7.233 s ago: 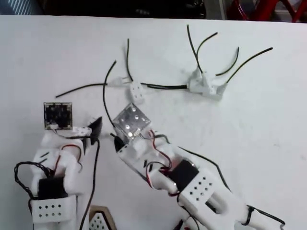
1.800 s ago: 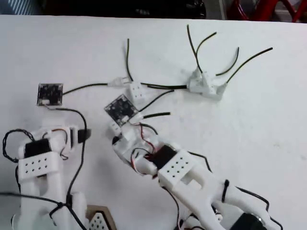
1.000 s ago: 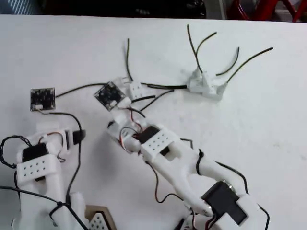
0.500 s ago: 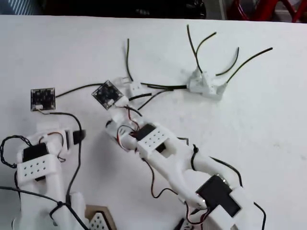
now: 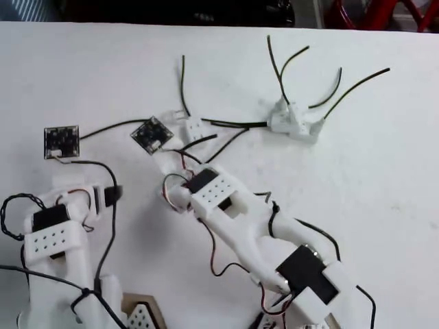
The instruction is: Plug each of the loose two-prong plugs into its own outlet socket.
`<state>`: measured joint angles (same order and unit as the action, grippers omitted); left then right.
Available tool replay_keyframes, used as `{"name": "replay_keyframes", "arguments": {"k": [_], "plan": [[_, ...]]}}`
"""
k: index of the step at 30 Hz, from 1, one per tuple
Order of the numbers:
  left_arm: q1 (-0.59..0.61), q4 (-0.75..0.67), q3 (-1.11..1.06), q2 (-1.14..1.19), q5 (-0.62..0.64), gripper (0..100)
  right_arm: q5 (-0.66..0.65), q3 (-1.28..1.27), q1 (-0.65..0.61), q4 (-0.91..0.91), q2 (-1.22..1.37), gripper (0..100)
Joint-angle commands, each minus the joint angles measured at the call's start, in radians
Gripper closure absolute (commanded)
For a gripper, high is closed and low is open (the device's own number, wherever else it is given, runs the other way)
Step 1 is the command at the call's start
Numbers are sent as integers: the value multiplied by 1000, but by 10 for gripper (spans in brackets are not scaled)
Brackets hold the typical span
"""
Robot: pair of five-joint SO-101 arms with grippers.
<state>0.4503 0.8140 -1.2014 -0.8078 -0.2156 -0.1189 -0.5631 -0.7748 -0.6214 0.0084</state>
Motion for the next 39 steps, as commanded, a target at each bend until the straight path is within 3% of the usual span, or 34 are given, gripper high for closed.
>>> {"name": "replay_keyframes", "arguments": {"k": [1,12,23,32,36,39], "plan": [[7,-15,5,-33,3,657,-8,48,10,-10,1,981],[7,-21,-6,-33,3,657,-9,49,45,-12,97,981],[7,-21,-8,-35,2,657,-2,48,300,-142,-130,981],[7,-21,-8,-35,2,657,-9,49,545,-28,-145,981],[7,-21,-9,-35,2,657,-9,54,576,-2,-145,974],[7,-21,-9,-35,2,657,-8,55,562,-30,-148,897]]}}
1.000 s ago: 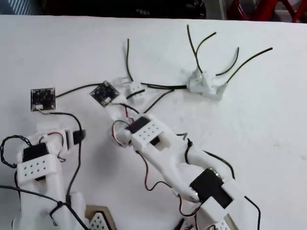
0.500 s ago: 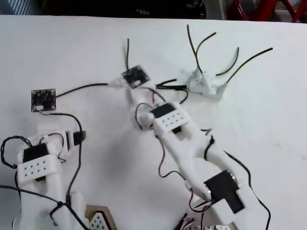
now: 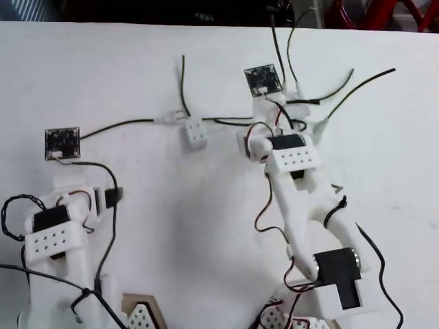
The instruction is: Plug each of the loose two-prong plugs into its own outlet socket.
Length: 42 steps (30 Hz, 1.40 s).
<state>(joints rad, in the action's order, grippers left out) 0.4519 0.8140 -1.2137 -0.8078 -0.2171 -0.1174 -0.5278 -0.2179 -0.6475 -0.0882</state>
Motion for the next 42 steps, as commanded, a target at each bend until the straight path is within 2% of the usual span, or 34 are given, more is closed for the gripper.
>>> {"name": "replay_keyframes", "arguments": {"k": [1,4,11,19,25,32,38,42], "plan": [[5,-21,3,-35,3,657,-9,20,-8,-21,-58,865],[5,-21,3,-35,3,657,-5,43,-70,-67,-74,811],[5,-21,3,-35,3,657,-12,178,-245,-147,-96,811],[5,-21,3,-33,3,657,-239,396,-406,-148,159,808],[5,-21,2,-33,3,657,-376,666,-426,-197,415,807],[5,-21,2,-33,3,657,-385,1089,-418,-349,740,803],[5,-21,2,-33,3,657,-381,1425,-407,-475,974,625],[5,-21,2,-33,3,657,-379,1593,-400,-512,1107,608]]}}
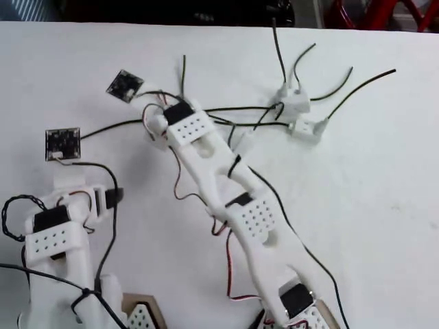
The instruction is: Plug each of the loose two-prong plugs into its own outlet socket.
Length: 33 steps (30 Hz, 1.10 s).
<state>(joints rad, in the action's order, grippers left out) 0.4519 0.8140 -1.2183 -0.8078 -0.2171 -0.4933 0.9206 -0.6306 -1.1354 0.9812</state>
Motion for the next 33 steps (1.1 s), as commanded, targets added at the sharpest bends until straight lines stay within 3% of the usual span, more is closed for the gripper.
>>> {"name": "replay_keyframes", "arguments": {"k": [1,8,16,33], "plan": [[5,-21,6,-33,3,657,-3,181,13,-30,71,608],[5,-20,6,-33,3,657,-3,328,16,-56,229,635],[5,-20,6,-33,2,657,-9,368,15,-142,251,981],[5,-21,6,-33,2,657,0,370,-13,-510,-22,981]]}}
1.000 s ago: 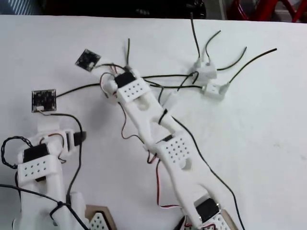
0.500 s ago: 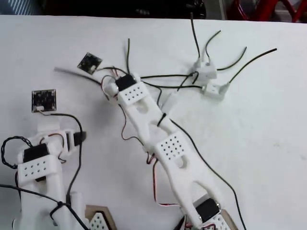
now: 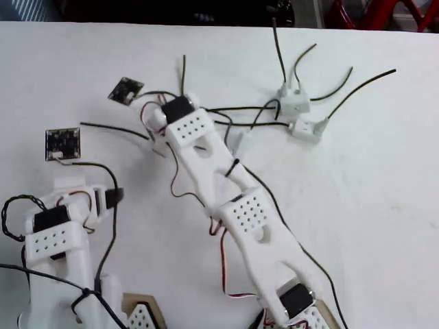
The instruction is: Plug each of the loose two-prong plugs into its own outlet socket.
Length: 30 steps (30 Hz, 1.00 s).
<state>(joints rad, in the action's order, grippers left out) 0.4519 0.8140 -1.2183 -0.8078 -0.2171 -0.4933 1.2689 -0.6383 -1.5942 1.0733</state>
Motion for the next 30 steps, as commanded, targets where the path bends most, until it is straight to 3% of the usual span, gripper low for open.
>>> {"name": "replay_keyframes", "arguments": {"k": [1,17,30], "plan": [[5,-21,6,-33,2,657,2,21,-5,-71,-131,981],[5,-21,6,-33,2,657,83,-23,18,-130,-484,981],[5,-21,6,-33,2,657,84,-677,36,-125,-1089,981]]}}
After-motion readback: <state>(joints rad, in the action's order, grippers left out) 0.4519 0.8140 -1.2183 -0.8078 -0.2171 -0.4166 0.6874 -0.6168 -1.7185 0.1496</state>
